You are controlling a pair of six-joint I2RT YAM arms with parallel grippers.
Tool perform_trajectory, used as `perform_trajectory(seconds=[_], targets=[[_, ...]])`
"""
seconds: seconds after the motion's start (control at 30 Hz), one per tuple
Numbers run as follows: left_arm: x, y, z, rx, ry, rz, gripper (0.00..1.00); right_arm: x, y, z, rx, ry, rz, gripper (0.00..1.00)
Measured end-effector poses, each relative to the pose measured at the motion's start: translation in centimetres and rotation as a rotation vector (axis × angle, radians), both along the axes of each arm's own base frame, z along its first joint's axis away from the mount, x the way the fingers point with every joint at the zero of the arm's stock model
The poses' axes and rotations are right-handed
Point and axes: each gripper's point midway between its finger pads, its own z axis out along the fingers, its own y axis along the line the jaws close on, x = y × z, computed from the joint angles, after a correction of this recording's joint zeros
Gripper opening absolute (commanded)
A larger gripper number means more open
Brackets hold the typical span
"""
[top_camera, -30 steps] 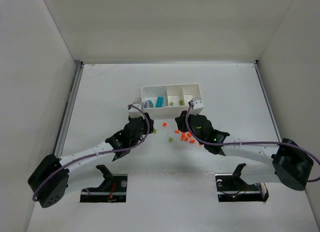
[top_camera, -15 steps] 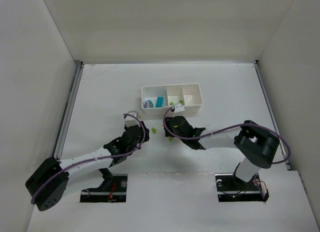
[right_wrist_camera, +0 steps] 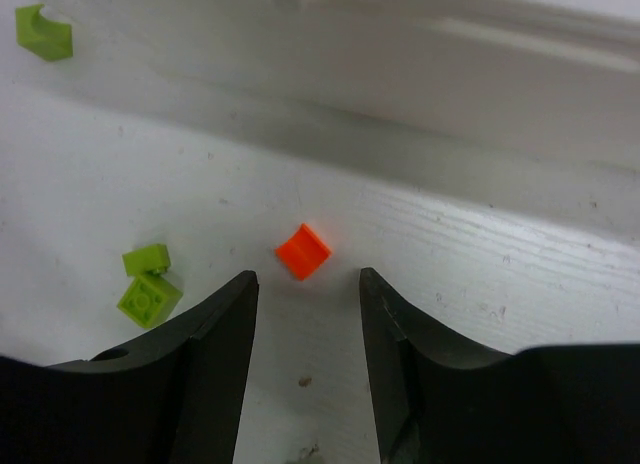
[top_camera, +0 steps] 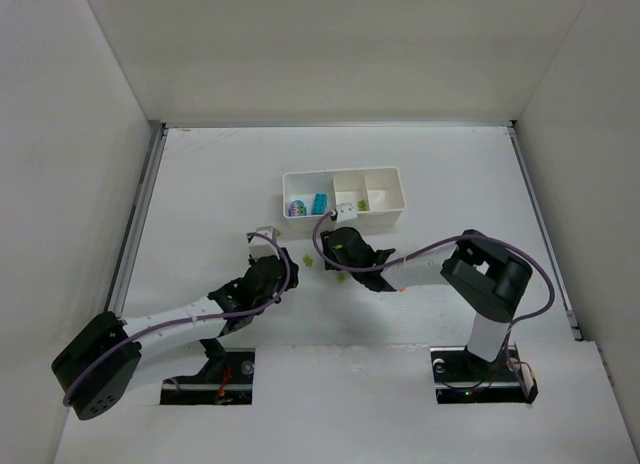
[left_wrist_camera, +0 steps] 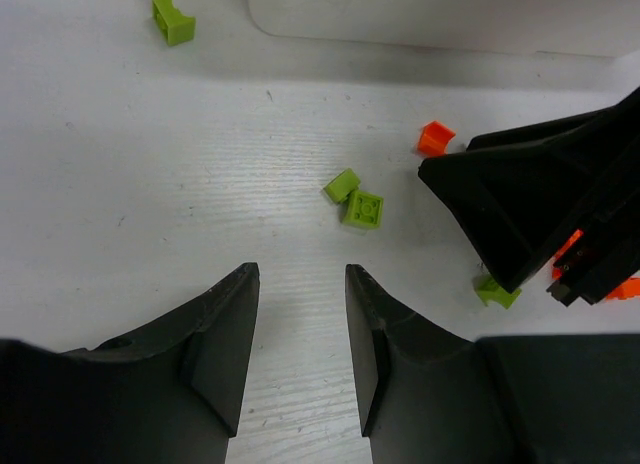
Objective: Sort the legos into containers by color
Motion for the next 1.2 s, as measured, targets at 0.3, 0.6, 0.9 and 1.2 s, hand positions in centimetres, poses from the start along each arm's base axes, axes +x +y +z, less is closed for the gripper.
perform_trajectory(seconds=[0.3,0.6,0.9,1.2], targets=[[-0.1,-0.3,-0.4,-0.005,0.006,-0.005,0.38,1.5,0.5,-0.1,-0.004,-0.023,-0.01,0.37],[-0.3,-0.5,-0.5,-0.009,0.007,-0.014,0.4,1.5,0.4,-0.1,-0.004,-0.024,-0.016,0.25],[-0.7,-1.0,-1.4,0.019,0.029,-0.036,0.4,-0.6,-1.8,4.0,0.063,-0.06,-0.03,0.25],[-0.1,-2.3,-1.4,0.032,0.027,-0.053,0.4,0.6,-5.0,14.2,0.246,-0.214,-0.092,0.25]])
